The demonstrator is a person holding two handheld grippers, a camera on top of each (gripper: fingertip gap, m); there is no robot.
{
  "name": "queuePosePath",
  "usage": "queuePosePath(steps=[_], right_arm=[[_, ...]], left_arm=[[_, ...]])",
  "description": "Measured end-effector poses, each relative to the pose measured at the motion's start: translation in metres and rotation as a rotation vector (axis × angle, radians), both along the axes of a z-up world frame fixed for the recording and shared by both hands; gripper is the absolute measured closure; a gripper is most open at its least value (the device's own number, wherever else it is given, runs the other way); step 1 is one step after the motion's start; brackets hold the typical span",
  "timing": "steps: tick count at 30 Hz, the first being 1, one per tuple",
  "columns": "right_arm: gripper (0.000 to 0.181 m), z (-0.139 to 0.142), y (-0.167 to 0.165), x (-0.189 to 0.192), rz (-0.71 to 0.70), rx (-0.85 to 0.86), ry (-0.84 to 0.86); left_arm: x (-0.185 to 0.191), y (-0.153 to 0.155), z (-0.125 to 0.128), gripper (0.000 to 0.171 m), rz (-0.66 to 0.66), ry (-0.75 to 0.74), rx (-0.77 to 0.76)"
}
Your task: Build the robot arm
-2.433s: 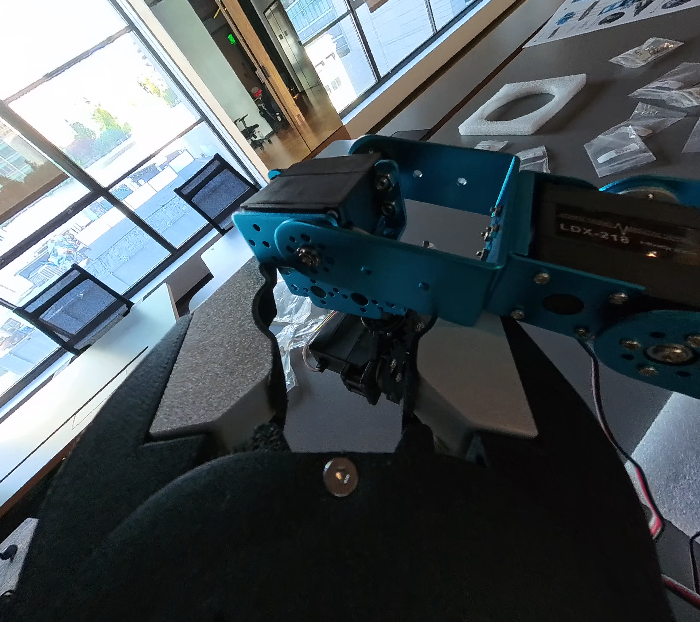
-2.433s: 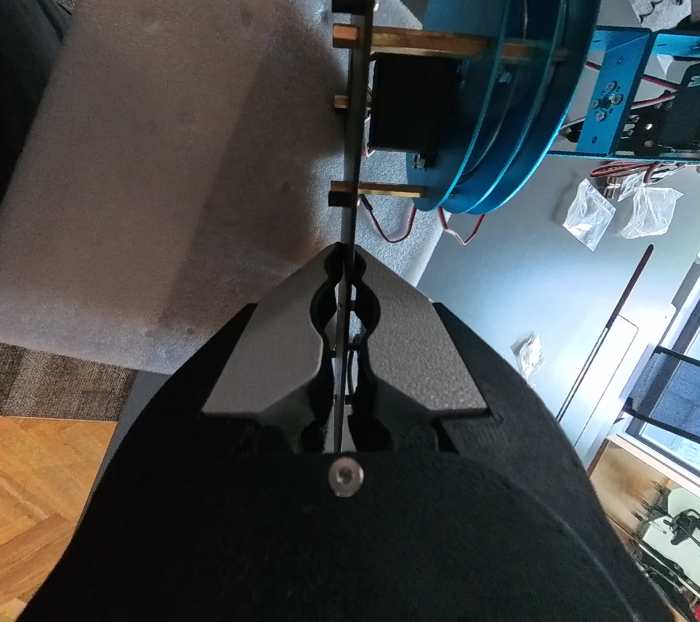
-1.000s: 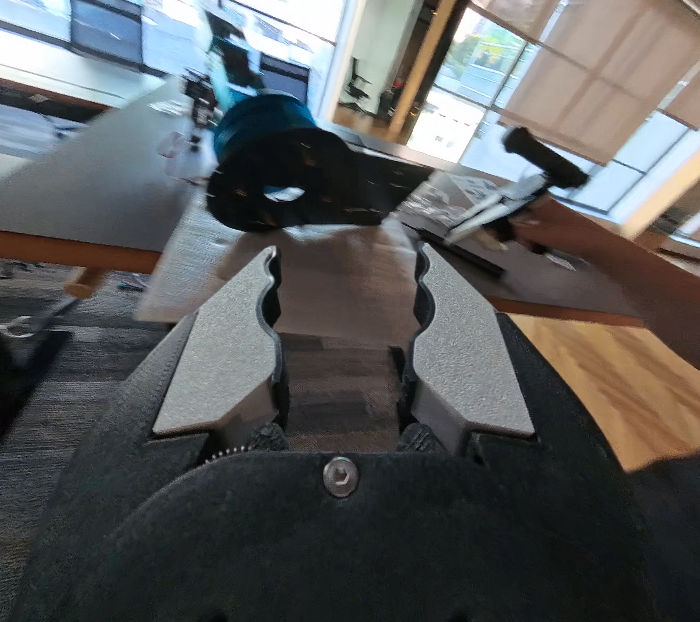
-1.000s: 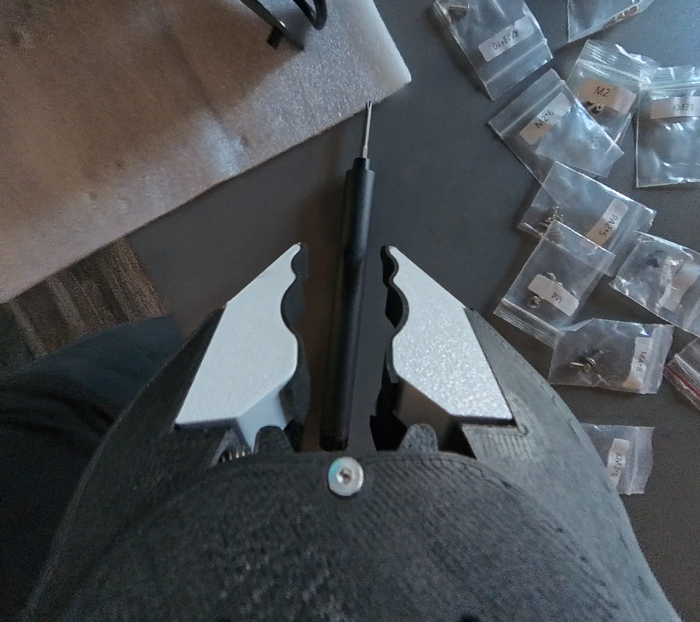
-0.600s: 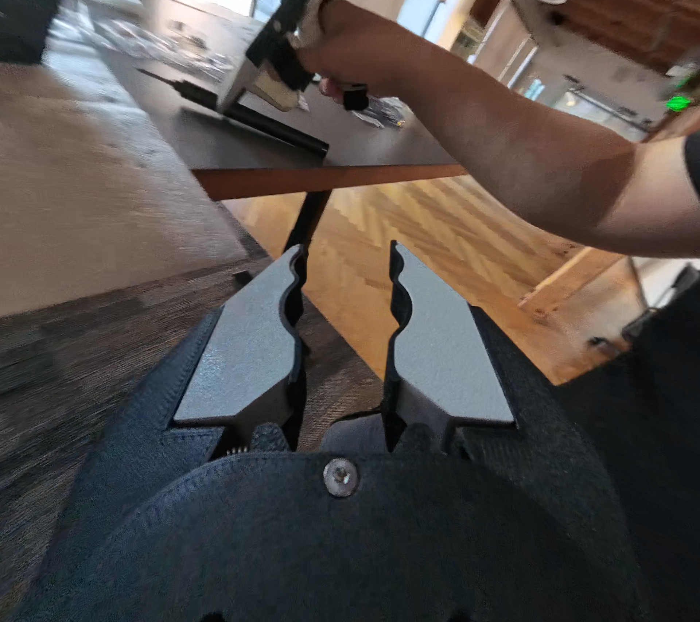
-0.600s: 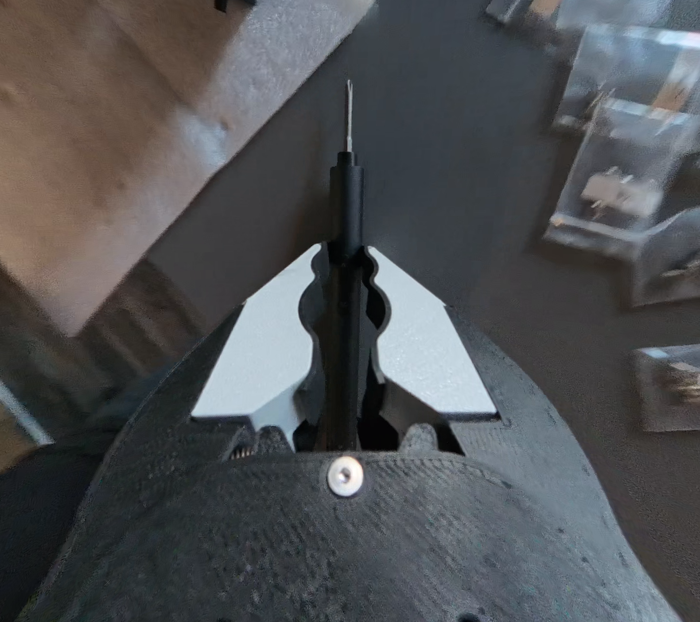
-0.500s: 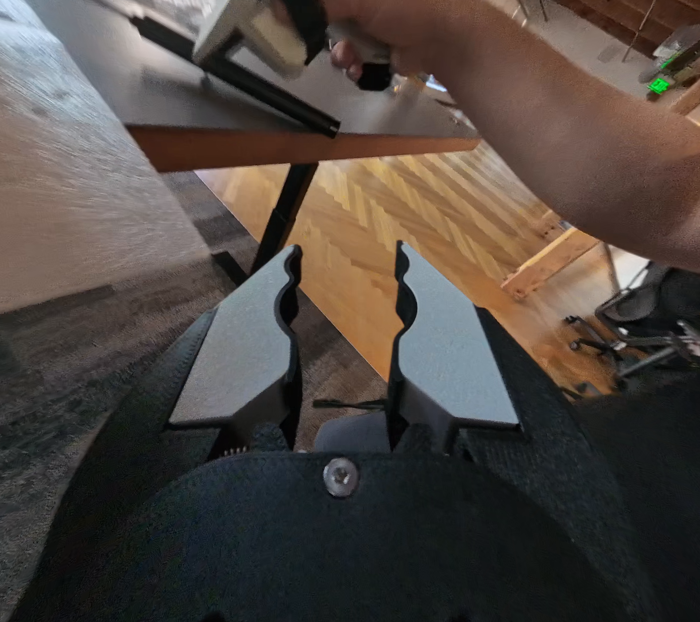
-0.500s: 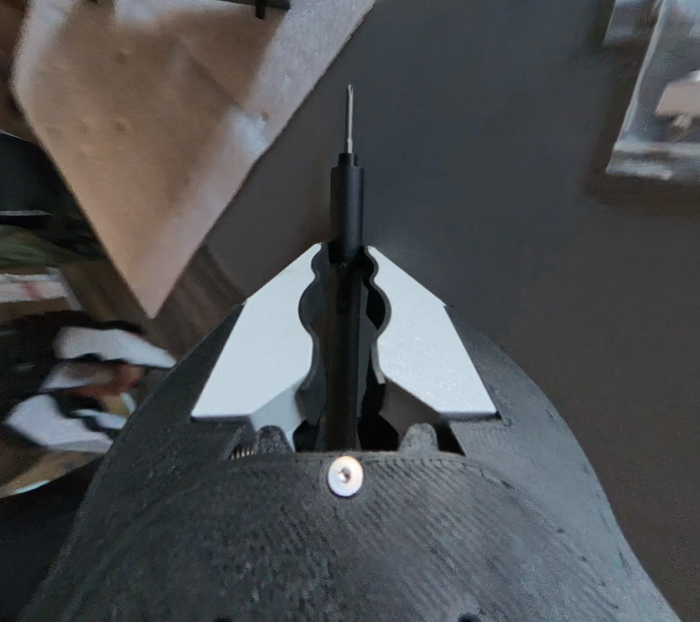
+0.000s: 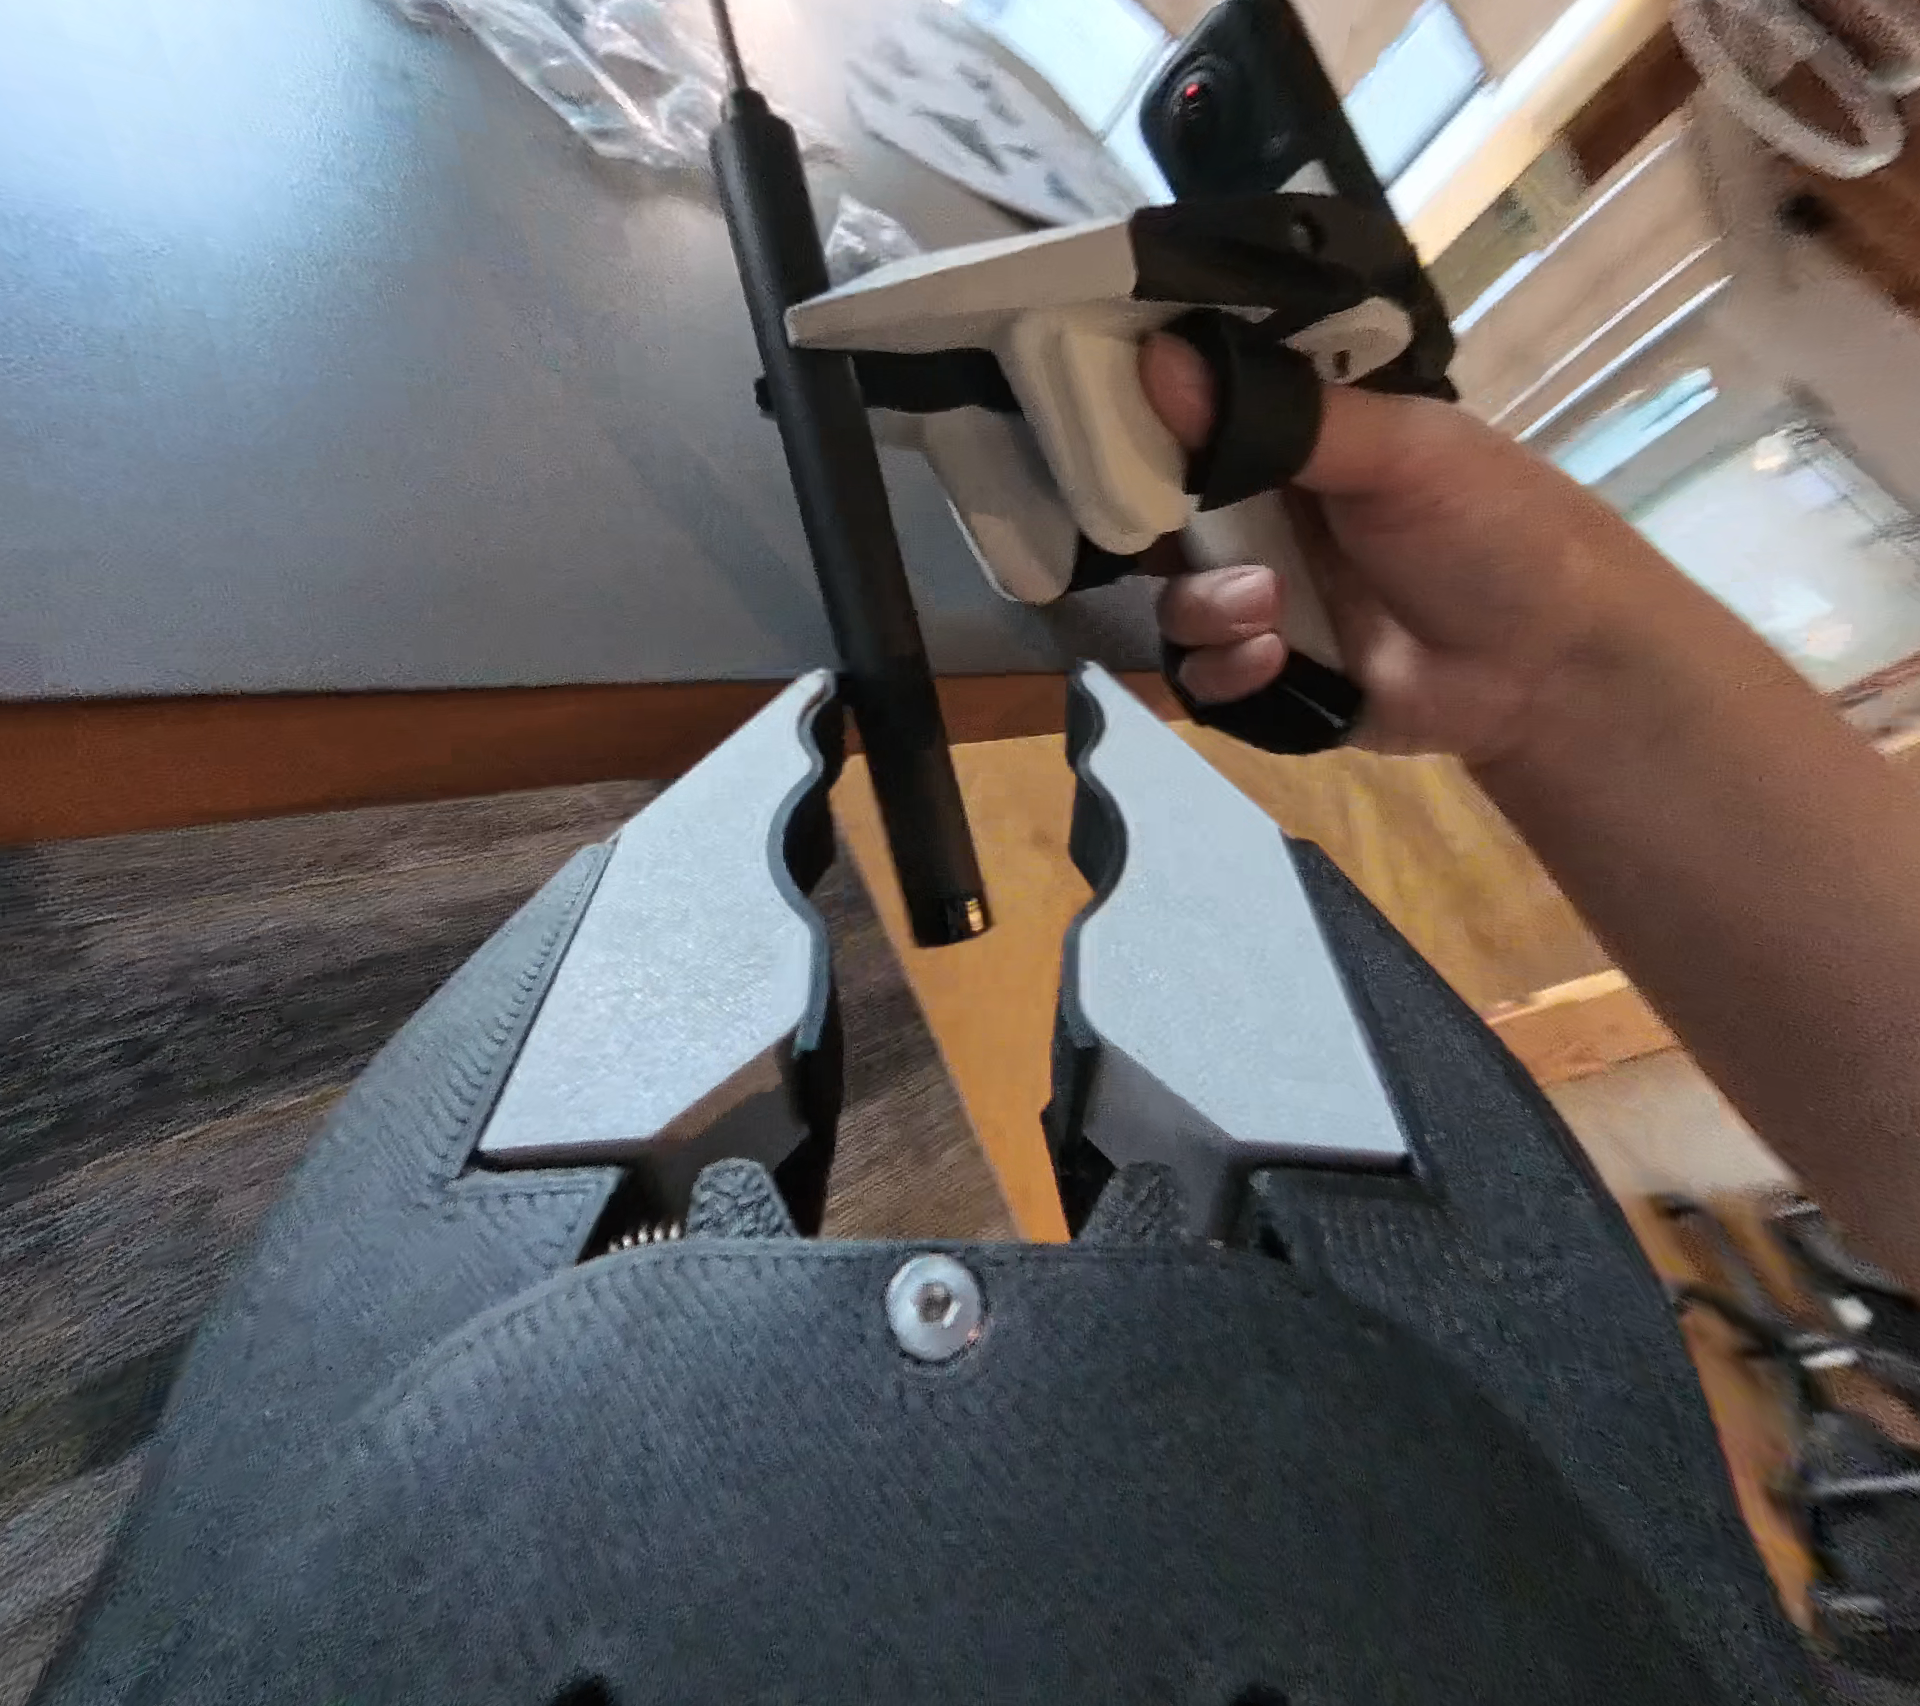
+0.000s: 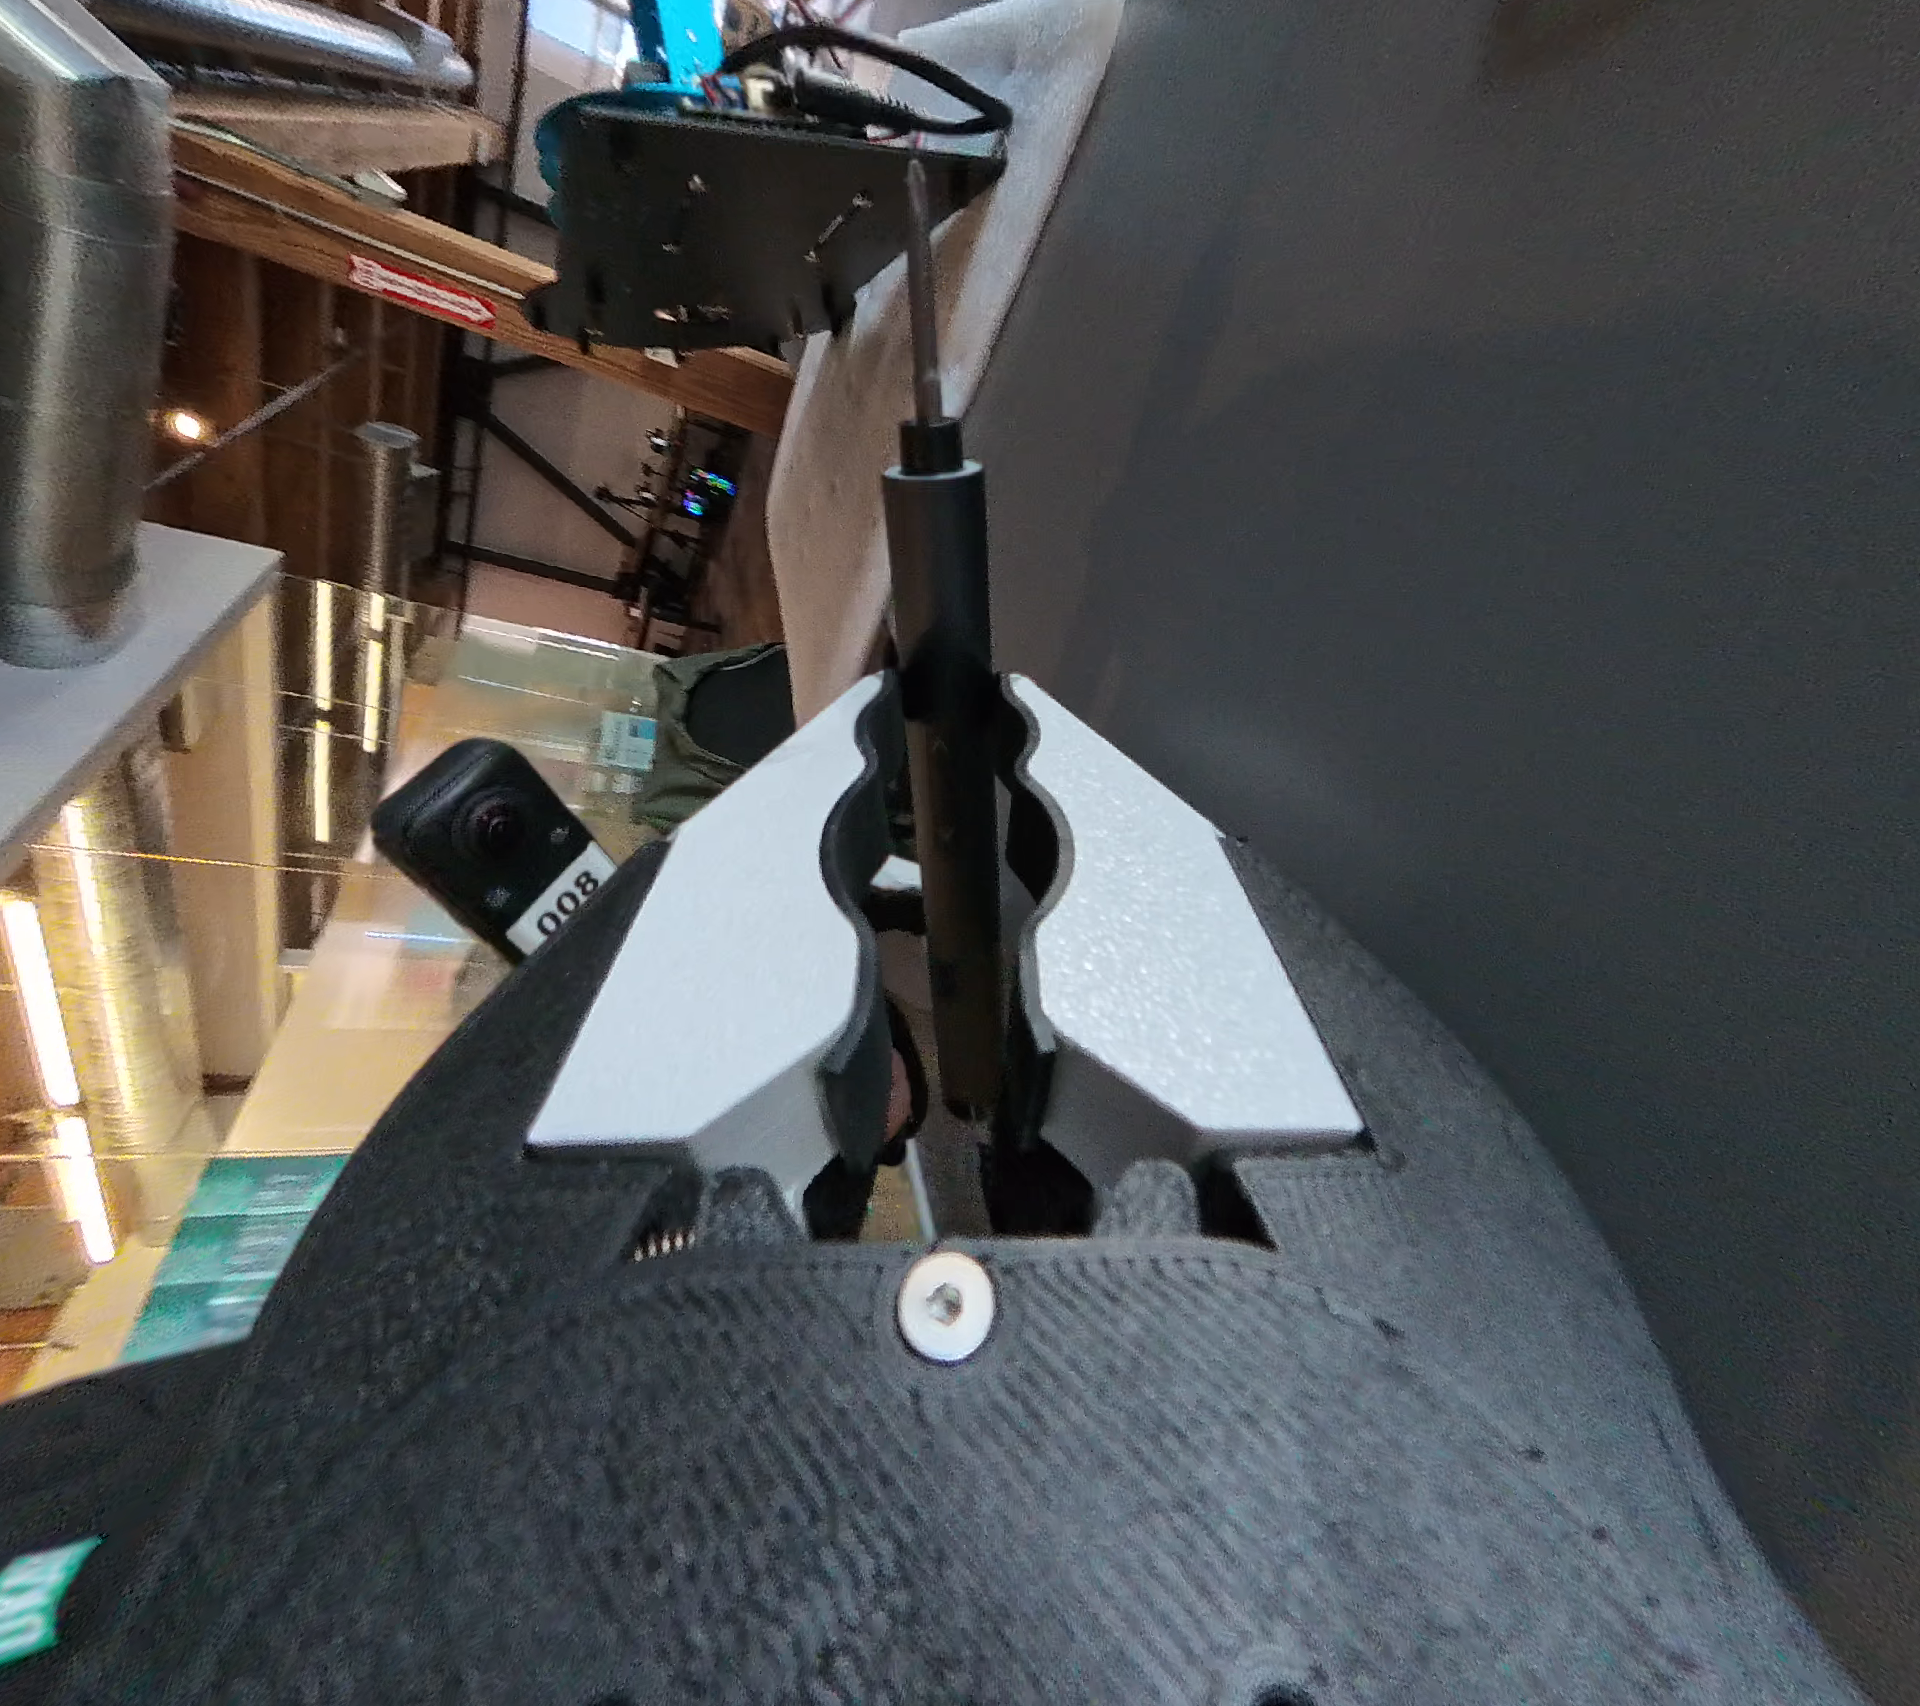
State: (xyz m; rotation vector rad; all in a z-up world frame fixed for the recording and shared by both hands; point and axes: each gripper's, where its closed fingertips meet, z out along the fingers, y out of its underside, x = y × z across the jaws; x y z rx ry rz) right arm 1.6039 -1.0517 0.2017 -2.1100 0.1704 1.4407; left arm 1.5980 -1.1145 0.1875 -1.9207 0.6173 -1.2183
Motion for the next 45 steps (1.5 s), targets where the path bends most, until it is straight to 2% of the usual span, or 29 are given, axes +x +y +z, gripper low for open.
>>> queuePosePath(steps=[4, 5, 7, 10, 11, 13, 14, 17, 21, 23, 25, 27, 29, 32, 36, 39, 42, 45], right_arm=[[0.166, 0.008, -0.003, 0.011, -0.012, -0.027, 0.064], [0.166, 0.011, -0.003, 0.014, -0.015, -0.028, 0.071], [0.166, 0.024, -0.006, 0.016, -0.02, -0.019, 0.106], [0.166, 0.05, -0.015, 0.015, -0.01, 0.019, 0.141], [0.166, 0.059, -0.018, 0.014, 0.0, 0.038, 0.151], [0.166, 0.073, -0.025, 0.014, 0.008, 0.072, 0.148], [0.166, 0.078, -0.028, 0.015, 0.016, 0.102, 0.129], [0.166, 0.092, -0.036, 0.011, 0.07, 0.193, 0.123], [0.166, 0.122, -0.057, -0.009, 0.223, 0.353, 0.365], [0.166, 0.139, -0.074, -0.016, 0.303, 0.435, 0.508], [0.166, 0.149, -0.092, -0.025, 0.379, 0.47, 0.614], [0.163, 0.149, -0.105, -0.04, 0.44, 0.456, 0.64], [0.163, 0.144, -0.115, -0.058, 0.494, 0.437, 0.626], [0.164, 0.131, -0.12, -0.086, 0.54, 0.41, 0.587], [0.154, 0.119, -0.119, -0.121, 0.571, 0.344, 0.575], [0.157, 0.103, -0.113, -0.147, 0.556, 0.314, 0.499], [0.163, 0.087, -0.103, -0.171, 0.536, 0.285, 0.404], [0.166, 0.081, -0.091, -0.189, 0.51, 0.286, 0.375]], left_arm=[[0.014, -0.002, -0.007, 0.153, 0.037, 0.195, 0.026], [0.016, -0.002, -0.005, 0.15, 0.056, 0.227, 0.024], [0.015, 0.002, 0.003, 0.119, 0.125, 0.287, 0.042], [0.02, 0.003, 0.023, 0.119, 0.163, 0.319, 0.108], [0.022, 0.003, 0.025, 0.124, 0.16, 0.338, 0.116], [0.028, -0.003, 0.028, 0.158, 0.107, 0.356, 0.105], [0.029, -0.005, 0.031, 0.158, 0.102, 0.351, 0.093], [0.025, -0.013, 0.046, 0.158, 0.109, 0.3, 0.064], [0.016, -0.031, 0.07, 0.159, 0.107, 0.198, 0.047], [0.014, -0.05, 0.089, 0.159, 0.053, 0.053, 0.024], [0.007, -0.073, 0.111, 0.159, -0.03, -0.16, -0.049], [-0.011, -0.086, 0.12, 0.159, -0.048, -0.313, -0.129], [-0.029, -0.095, 0.118, 0.159, -0.048, -0.369, -0.174], [-0.054, -0.099, 0.108, 0.159, -0.002, -0.395, -0.201], [-0.085, -0.096, 0.096, 0.159, 0.047, -0.478, -0.249], [-0.108, -0.09, 0.085, 0.159, 0.078, -0.53, -0.279], [-0.129, -0.08, 0.071, 0.16, 0.106, -0.5, -0.275], [-0.146, -0.07, 0.065, 0.16, 0.073, -0.521, -0.292]])
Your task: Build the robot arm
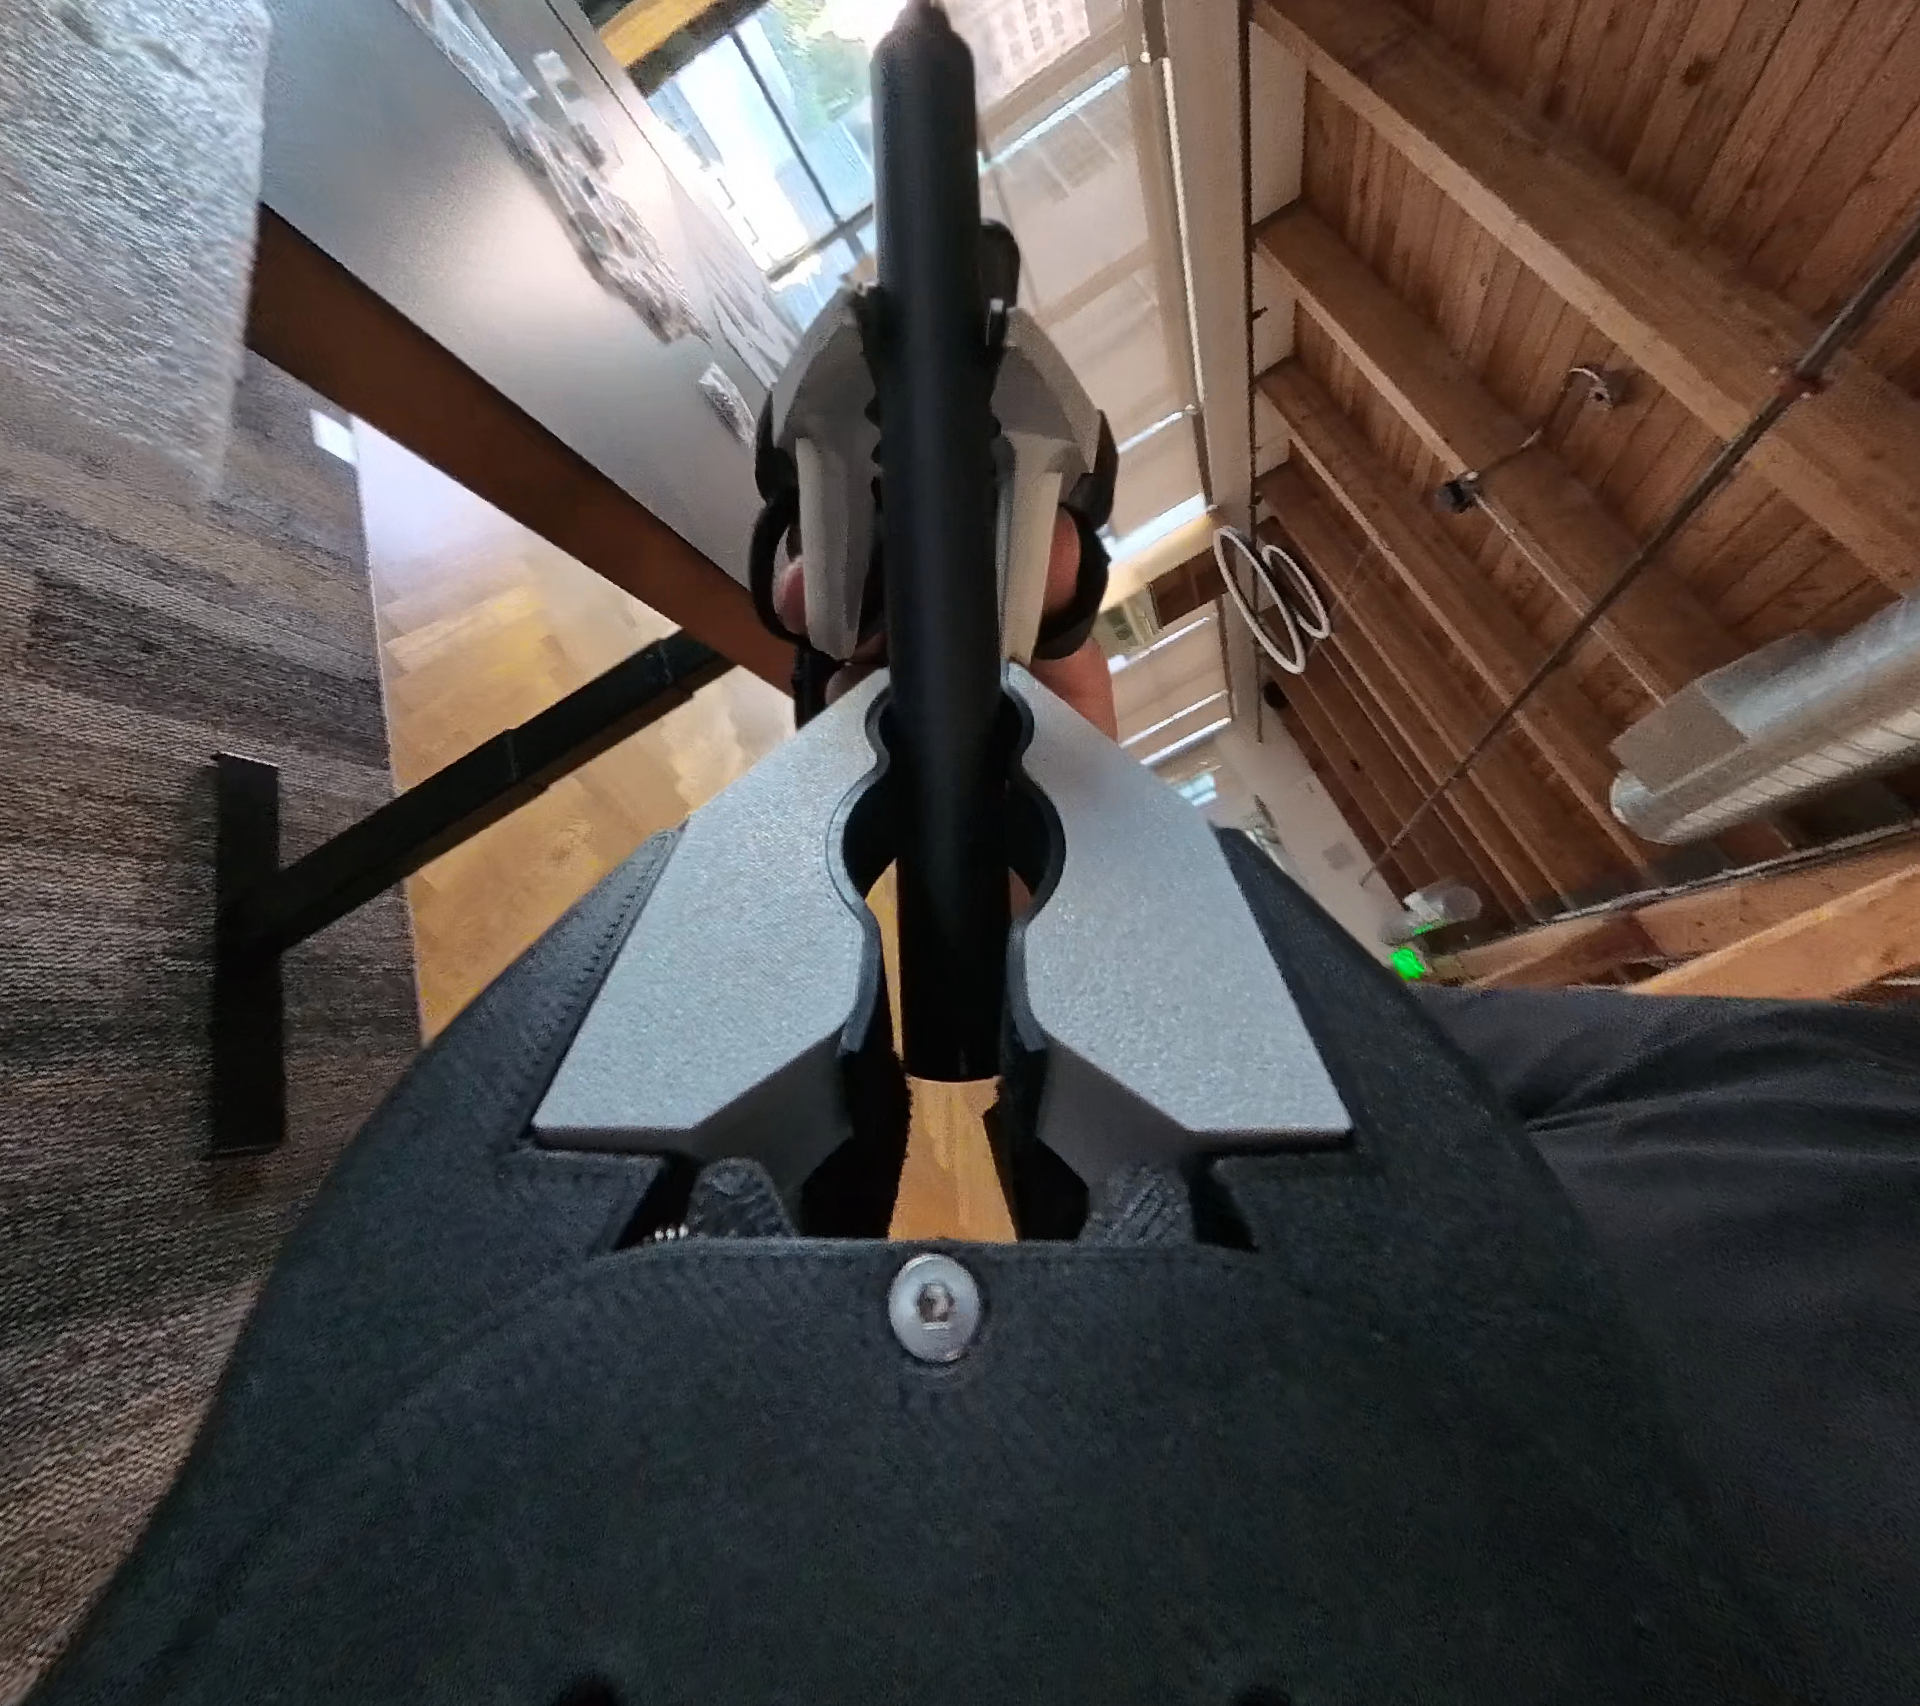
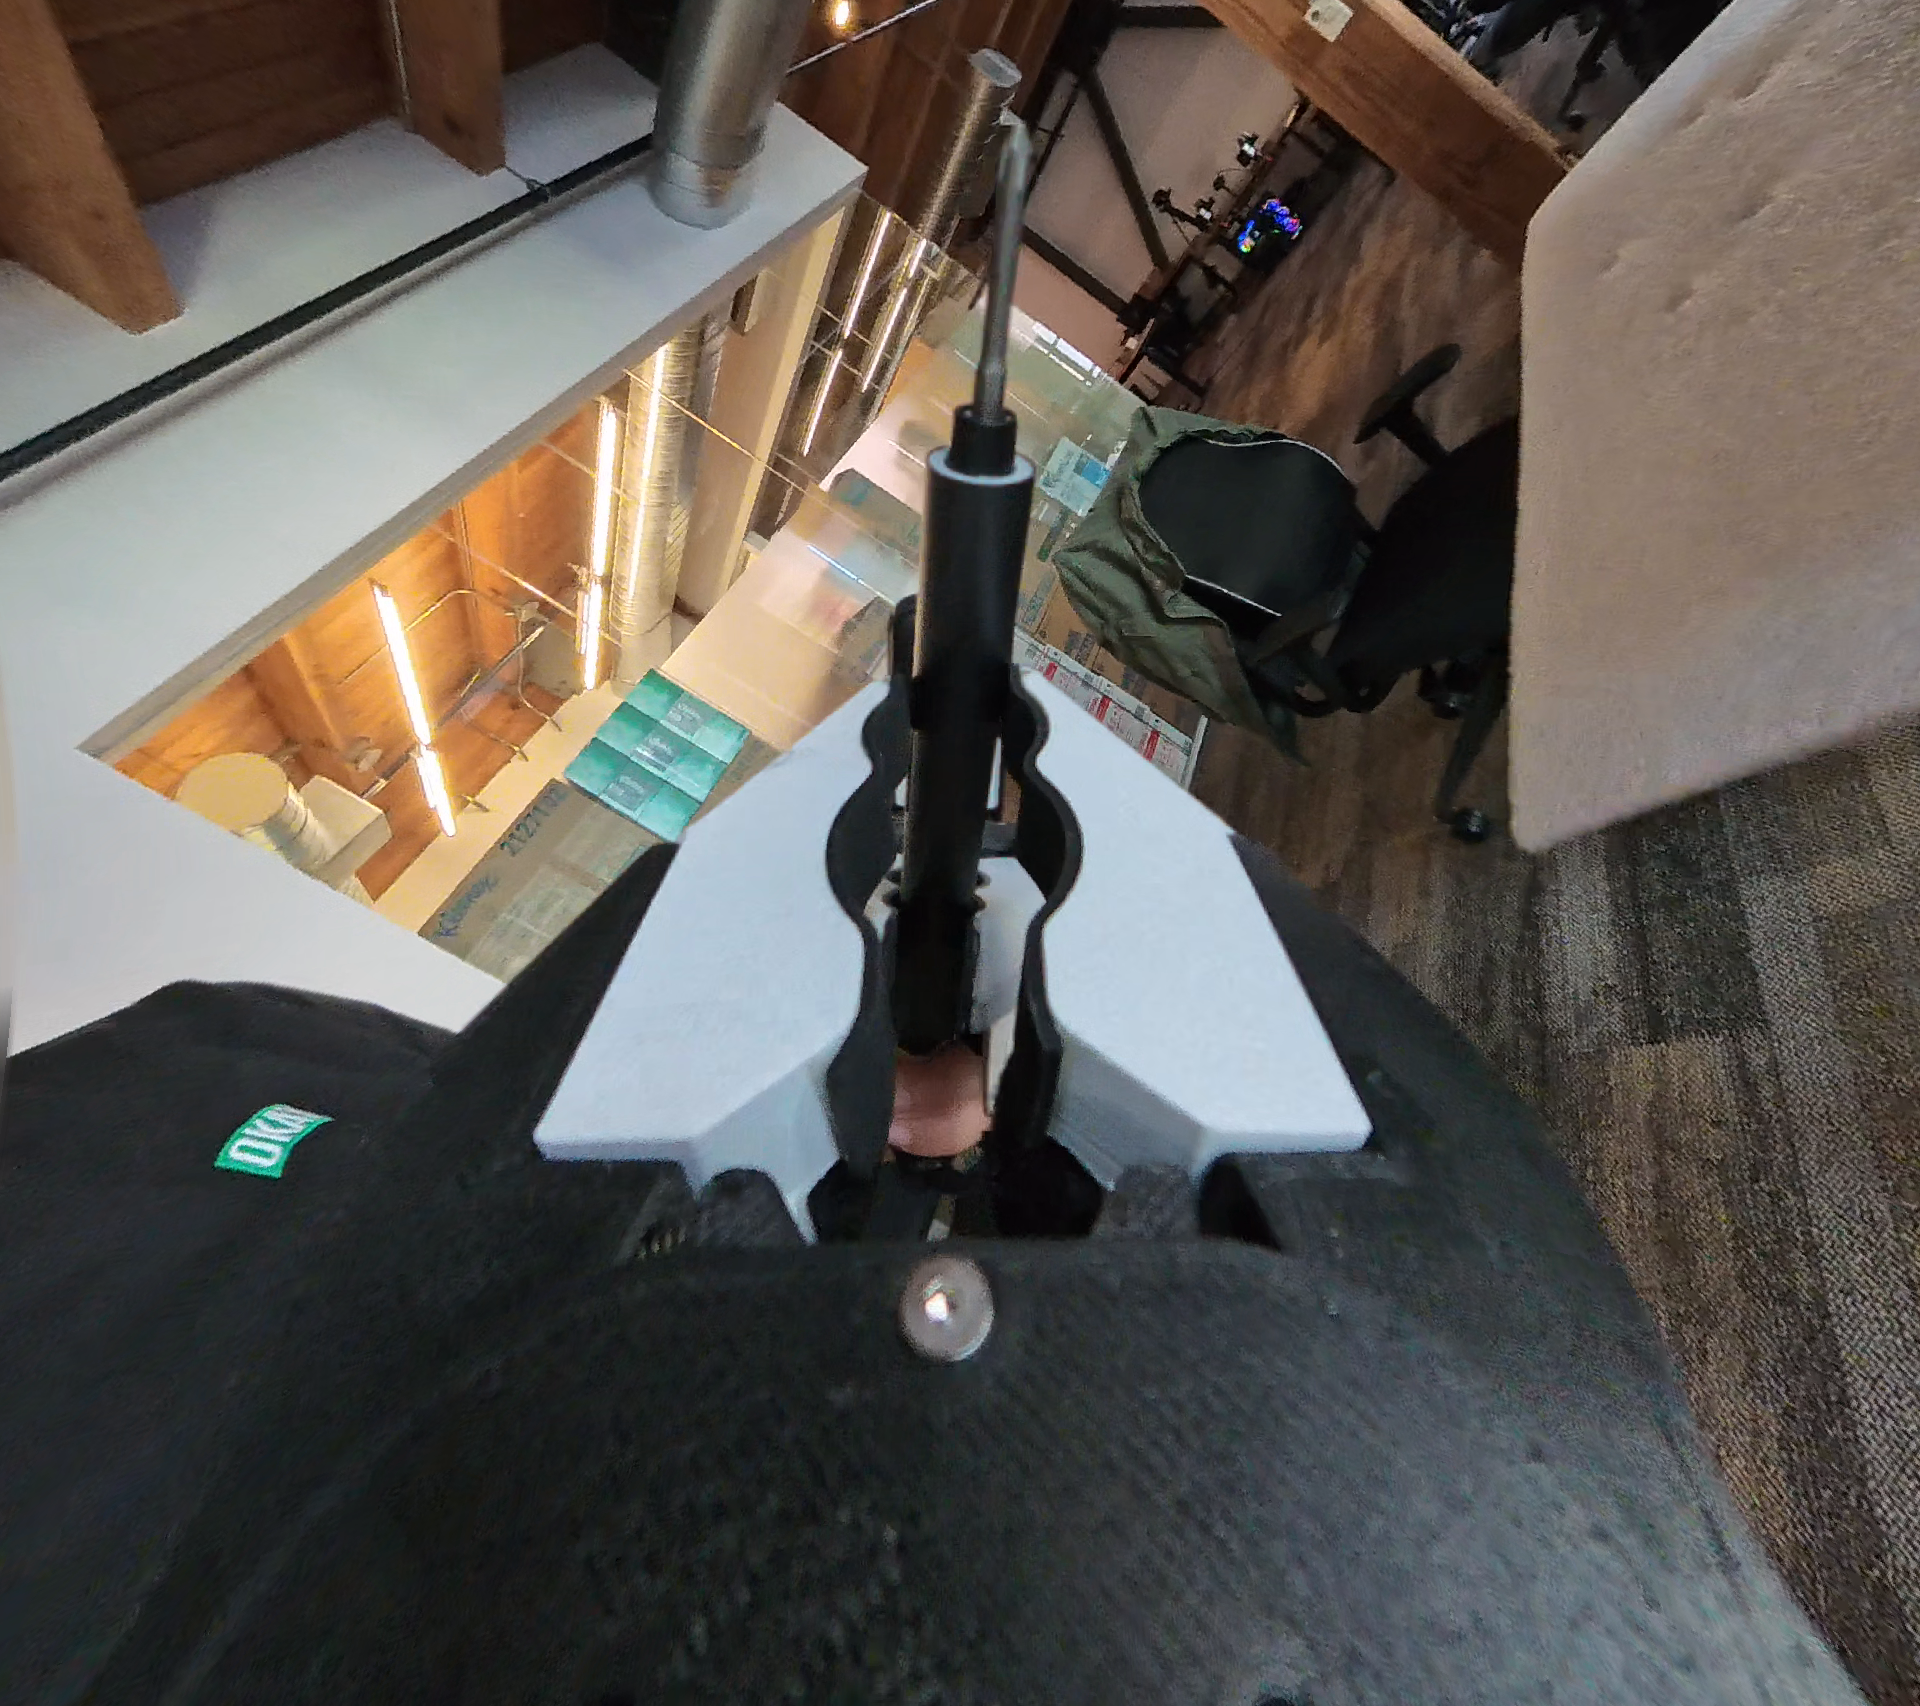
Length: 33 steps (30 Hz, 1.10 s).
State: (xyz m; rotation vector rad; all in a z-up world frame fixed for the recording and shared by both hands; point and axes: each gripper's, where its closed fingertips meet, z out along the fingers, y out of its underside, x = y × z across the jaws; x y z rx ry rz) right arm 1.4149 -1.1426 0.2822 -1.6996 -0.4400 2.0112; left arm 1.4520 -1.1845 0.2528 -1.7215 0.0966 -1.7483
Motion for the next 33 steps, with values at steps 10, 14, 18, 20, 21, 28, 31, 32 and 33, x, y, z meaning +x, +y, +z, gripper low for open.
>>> queuePosePath(steps=[10, 14, 18, 20, 21, 28, 31, 32, 33], right_arm=[[0.165, -0.044, 0.049, -0.036, -0.099, 0.022, -0.155], [0.165, -0.055, 0.07, -0.043, -0.13, 0.006, -0.234], [0.165, -0.053, 0.092, -0.048, -0.151, -0.014, -0.237], [0.166, -0.051, 0.104, -0.046, -0.179, -0.027, -0.215], [0.166, -0.052, 0.108, -0.045, -0.177, -0.027, -0.216], [0.166, -0.052, 0.122, -0.036, -0.142, -0.052, -0.201], [0.166, -0.054, 0.126, -0.036, -0.119, -0.071, -0.198], [0.166, -0.055, 0.127, -0.036, -0.115, -0.073, -0.199], [0.167, -0.056, 0.128, -0.035, -0.115, -0.07, -0.208]], left_arm=[[-0.037, 0.043, -0.045, 0.159, -0.14, -0.043, -0.087], [-0.057, 0.063, -0.055, 0.157, -0.113, -0.003, -0.079], [-0.054, 0.076, -0.052, 0.16, -0.139, 0.019, -0.074], [-0.051, 0.083, -0.05, 0.148, -0.134, 0.035, -0.071], [-0.051, 0.087, -0.051, 0.141, -0.119, 0.053, -0.069], [-0.057, 0.107, -0.053, 0.153, -0.044, 0.07, -0.058], [-0.054, 0.108, -0.055, 0.15, -0.082, 0.094, -0.053], [-0.056, 0.11, -0.054, 0.137, -0.071, 0.09, -0.05], [-0.059, 0.113, -0.052, 0.129, -0.059, 0.088, -0.045]])
